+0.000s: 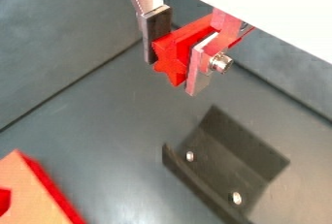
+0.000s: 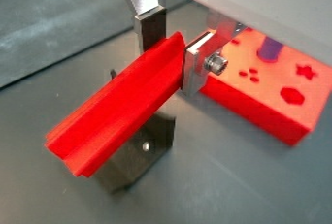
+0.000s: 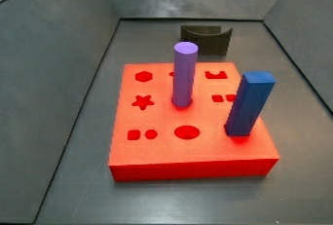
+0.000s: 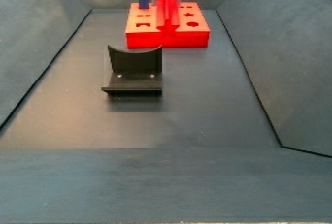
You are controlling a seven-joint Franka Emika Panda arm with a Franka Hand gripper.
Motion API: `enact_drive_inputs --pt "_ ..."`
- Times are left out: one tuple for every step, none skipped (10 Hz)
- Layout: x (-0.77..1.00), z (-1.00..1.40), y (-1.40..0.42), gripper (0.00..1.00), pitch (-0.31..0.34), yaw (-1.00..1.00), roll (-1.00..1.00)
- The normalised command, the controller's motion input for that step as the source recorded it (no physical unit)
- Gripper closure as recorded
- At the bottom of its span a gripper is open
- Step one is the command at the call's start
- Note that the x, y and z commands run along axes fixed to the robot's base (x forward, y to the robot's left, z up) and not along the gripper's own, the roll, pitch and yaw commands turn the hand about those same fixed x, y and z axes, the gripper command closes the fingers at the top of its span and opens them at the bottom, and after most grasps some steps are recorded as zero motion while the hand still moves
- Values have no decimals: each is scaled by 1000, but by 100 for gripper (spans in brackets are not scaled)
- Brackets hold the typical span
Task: Pick up the star object. Move up. Place the star object on the fixture. Regrasp the star object. Move to above the board. Insert the star object.
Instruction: Place the star object on the fixture.
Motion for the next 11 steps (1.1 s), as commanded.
enact_drive_inputs --pt "1000 31 61 100 -25 11 -1000" --pt "935 16 56 100 8 3 -1000" --pt "886 6 54 100 21 -1 -1000" --pt "788 -6 51 100 41 -14 -1000" --pt "711 -13 49 100 56 -24 -1000" --pt "605 -16 48 100 76 -41 -1000" --pt "552 -16 47 100 84 -53 -1000" --pt "444 -20 47 100 94 -74 -910" --pt "338 -21 48 100 89 -87 -699" --pt "261 -22 47 100 81 -92 -536" --pt "183 -22 49 100 76 -96 -371"
